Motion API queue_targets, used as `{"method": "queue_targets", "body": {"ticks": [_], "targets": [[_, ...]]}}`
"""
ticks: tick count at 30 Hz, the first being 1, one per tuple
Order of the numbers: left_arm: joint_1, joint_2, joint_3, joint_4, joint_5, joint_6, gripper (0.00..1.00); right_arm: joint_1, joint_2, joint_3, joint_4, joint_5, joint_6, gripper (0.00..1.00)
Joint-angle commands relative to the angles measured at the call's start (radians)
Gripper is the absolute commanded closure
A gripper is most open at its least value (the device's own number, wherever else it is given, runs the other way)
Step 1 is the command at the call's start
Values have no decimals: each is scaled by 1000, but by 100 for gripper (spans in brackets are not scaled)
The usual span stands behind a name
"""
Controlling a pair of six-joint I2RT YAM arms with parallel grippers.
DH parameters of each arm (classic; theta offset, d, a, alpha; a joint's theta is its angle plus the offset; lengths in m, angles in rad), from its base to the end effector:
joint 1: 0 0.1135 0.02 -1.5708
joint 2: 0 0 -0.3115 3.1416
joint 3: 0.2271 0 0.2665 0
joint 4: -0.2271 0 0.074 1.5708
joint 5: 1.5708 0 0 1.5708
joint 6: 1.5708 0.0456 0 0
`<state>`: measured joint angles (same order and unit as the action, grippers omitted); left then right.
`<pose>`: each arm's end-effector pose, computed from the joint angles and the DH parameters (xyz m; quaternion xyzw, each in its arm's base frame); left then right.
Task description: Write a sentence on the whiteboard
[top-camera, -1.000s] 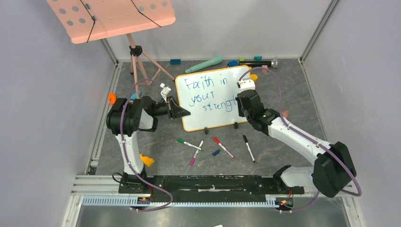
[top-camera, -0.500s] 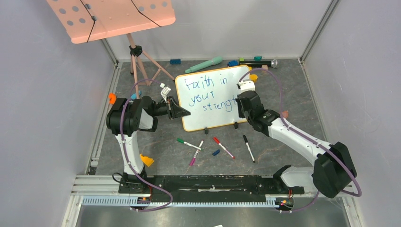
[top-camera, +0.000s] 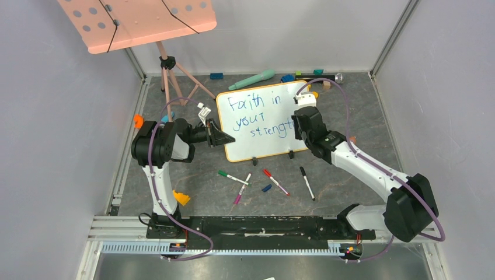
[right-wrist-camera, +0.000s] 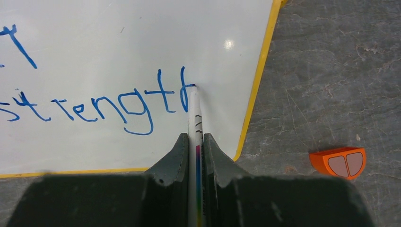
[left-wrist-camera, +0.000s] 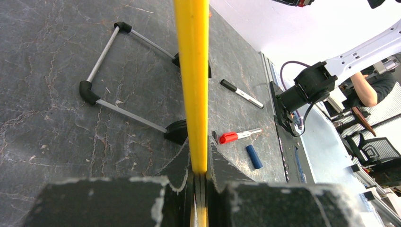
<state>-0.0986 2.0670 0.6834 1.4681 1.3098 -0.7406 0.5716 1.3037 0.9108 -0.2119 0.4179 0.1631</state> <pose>0.3550 -0.0794 0.1507 0.2563 0.6507 -0.6143 0.3654 0.2588 0.1444 0.3042 -0.0814 0.8679 -0.0083 0.4900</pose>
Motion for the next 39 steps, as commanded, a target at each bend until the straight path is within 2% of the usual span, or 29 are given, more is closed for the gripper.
{"method": "queue_targets", "body": {"ticks": [1,8,17,30,39], "targets": [[-9,-18,6,89,59,101,98,-19,-15,27,2,47,-5,100],[-9,-19,4,89,57,100,98,-22,-15,0,6,-6,6,100],[-9,-18,5,89,58,101,98,-22,-61,-119,38,-42,49,100],[-9,-19,6,89,58,99,98,-22,-175,-98,-14,-64,52,100],[-9,-18,4,89,57,101,98,-23,-103,-73,-23,-14,38,100]]}}
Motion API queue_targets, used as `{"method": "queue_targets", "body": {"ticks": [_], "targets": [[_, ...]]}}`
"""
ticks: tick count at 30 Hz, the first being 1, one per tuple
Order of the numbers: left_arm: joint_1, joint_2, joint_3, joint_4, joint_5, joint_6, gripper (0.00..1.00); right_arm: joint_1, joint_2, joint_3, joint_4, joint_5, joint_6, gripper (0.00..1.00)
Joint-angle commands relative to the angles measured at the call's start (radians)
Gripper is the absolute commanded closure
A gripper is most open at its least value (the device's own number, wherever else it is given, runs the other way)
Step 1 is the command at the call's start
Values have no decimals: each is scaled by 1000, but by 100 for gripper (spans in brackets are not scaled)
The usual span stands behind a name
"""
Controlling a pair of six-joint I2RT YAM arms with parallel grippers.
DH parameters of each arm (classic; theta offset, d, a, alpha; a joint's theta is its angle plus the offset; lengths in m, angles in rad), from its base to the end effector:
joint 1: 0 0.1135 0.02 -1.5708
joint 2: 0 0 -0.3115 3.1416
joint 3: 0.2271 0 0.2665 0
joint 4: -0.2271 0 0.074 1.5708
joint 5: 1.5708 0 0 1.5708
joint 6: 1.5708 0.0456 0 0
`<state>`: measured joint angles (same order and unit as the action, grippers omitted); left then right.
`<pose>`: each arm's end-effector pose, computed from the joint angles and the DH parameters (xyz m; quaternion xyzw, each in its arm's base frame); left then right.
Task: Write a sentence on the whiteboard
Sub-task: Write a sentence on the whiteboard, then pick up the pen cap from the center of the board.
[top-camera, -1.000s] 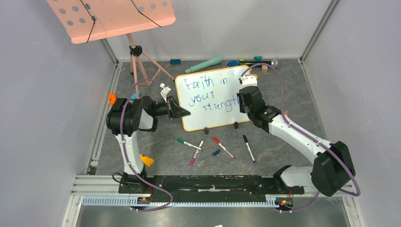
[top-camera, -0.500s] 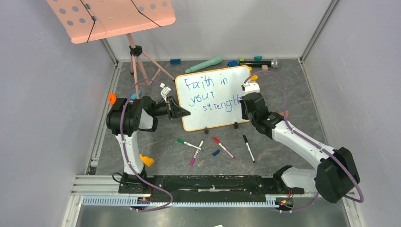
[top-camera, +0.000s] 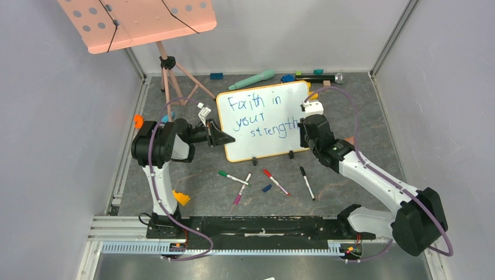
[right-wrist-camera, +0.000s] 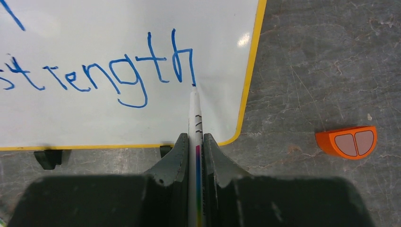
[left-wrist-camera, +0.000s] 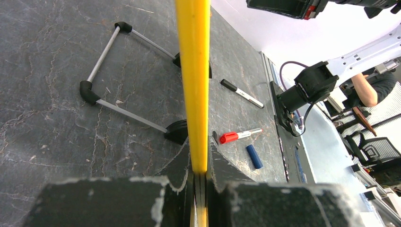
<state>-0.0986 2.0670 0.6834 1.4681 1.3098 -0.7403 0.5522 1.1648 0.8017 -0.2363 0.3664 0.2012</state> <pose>0.3550 -0.0794 0.1507 0.2564 0.6507 -0.6142 0.3655 0.2276 0.1210 0.2978 -0.0681 0.8710 0.0190 0.4861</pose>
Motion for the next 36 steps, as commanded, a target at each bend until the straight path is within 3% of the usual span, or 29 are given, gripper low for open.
{"method": "queue_targets", "body": {"ticks": [1,8,15,19,23,25,36], "targets": [[-9,-19,4,89,57,100,98,-5,48,41,1,45,-1,100],[-9,-18,6,90,57,98,98,-11,89,58,22,47,-17,100],[-9,-28,-2,89,62,108,96,-12,-67,37,-32,23,-6,100],[-9,-38,-6,90,86,123,83,-14,-114,21,-69,31,-8,100],[-6,-47,-11,89,87,124,77,-15,-136,9,-82,27,-2,100],[-4,-46,-6,89,89,118,66,-15,-143,9,-85,22,0,100],[-2,-79,-17,89,109,126,24,-15,-170,14,-106,18,9,100]]}}
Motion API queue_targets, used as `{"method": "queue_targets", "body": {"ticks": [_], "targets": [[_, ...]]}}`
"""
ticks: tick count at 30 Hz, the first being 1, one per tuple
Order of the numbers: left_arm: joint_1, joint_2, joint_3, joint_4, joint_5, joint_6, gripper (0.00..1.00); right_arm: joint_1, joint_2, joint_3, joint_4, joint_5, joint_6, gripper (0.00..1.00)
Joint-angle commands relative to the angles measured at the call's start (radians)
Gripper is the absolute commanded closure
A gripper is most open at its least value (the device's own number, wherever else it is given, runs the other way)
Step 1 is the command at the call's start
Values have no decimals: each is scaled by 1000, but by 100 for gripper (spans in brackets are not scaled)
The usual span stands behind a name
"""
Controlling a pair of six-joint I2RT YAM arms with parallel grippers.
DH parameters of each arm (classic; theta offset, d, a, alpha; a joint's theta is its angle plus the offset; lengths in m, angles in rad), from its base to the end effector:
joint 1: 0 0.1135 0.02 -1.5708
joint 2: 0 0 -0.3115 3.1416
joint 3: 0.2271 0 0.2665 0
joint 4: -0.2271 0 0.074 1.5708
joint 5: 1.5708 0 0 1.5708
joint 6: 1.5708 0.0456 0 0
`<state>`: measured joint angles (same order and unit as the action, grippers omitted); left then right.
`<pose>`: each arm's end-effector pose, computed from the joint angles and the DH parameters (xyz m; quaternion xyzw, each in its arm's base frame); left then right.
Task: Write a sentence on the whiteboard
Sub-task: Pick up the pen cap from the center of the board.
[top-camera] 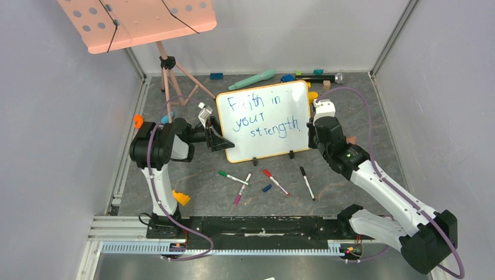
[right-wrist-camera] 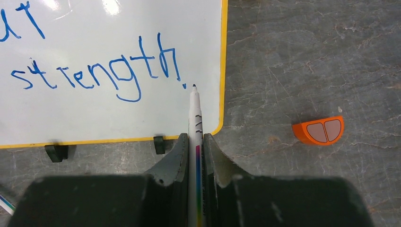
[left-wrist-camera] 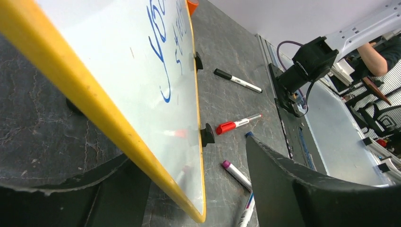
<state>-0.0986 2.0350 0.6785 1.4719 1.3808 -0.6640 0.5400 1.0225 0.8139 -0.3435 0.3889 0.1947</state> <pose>0.3492 -0.0795 0.1606 0.3136 0.6251 -0.6074 0.3767 0.2002 0.0998 0.3233 -0.0543 0.8601 0.0144 0.5071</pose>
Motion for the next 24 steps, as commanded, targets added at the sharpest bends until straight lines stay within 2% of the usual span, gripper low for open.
{"method": "queue_targets", "body": {"ticks": [1,6,9,12,17,20,24], "targets": [[-3,-51,-14,85,41,50,19,-3,-27,3,-1,-5,14,100],[-5,-60,-23,85,36,54,10,-3,-27,14,-5,-6,14,100],[-3,-71,-31,85,28,48,10,-3,-27,22,-9,-7,15,100],[11,-123,-77,85,-19,57,17,-3,-24,29,-10,-12,15,100],[88,-225,-211,85,-208,44,21,-3,-26,41,-15,-25,15,100],[97,-273,-262,85,-278,41,35,-2,-27,51,-22,-25,12,100],[140,-315,-289,85,-287,36,35,-3,-20,69,-27,-33,10,100]]}}
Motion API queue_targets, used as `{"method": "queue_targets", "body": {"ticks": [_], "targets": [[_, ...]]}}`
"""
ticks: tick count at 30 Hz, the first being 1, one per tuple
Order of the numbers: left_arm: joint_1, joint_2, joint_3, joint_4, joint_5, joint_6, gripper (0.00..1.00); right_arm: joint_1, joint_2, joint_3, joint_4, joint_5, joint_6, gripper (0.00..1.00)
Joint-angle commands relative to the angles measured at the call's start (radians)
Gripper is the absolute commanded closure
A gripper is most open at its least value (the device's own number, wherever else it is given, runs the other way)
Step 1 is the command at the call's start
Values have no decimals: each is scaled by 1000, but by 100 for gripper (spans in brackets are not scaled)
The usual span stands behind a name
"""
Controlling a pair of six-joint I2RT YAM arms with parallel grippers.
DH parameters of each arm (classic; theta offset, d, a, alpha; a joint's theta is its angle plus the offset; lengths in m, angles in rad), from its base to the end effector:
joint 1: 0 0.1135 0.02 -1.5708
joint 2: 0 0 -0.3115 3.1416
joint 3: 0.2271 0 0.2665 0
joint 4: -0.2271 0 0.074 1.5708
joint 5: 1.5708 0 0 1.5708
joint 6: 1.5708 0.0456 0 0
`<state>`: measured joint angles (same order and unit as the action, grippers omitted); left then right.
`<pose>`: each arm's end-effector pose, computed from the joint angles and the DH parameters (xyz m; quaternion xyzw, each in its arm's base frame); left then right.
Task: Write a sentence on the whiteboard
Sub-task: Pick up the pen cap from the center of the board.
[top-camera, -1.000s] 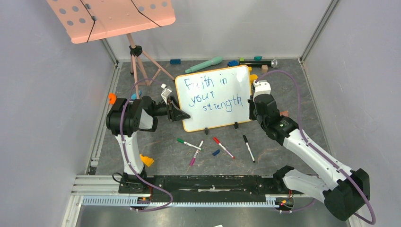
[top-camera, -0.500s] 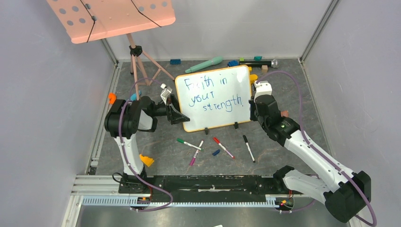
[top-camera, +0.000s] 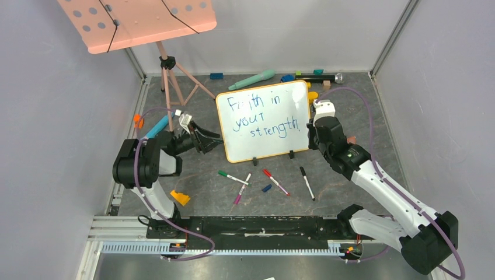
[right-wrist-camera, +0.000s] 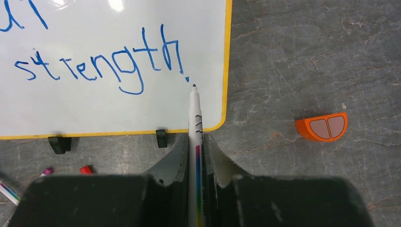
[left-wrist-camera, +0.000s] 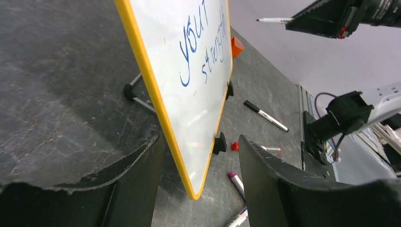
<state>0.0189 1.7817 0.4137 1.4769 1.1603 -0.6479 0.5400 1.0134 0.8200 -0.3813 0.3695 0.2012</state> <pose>0.2887 -0.0364 0.1859 0.2029 0.6612 -0.5406 0.4790 0.1966 0.0987 0.3235 -0.0591 0.8660 0.0196 0.4962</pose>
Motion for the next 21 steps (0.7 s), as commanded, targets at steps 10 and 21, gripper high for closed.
{"method": "queue_targets", "body": {"ticks": [10,21], "targets": [[82,-203,-74,80,-95,-66,0,-2,-31,93,2,-46,12,100],[54,-968,-192,-544,-459,163,0,-3,-27,135,-20,-83,10,100]]}}
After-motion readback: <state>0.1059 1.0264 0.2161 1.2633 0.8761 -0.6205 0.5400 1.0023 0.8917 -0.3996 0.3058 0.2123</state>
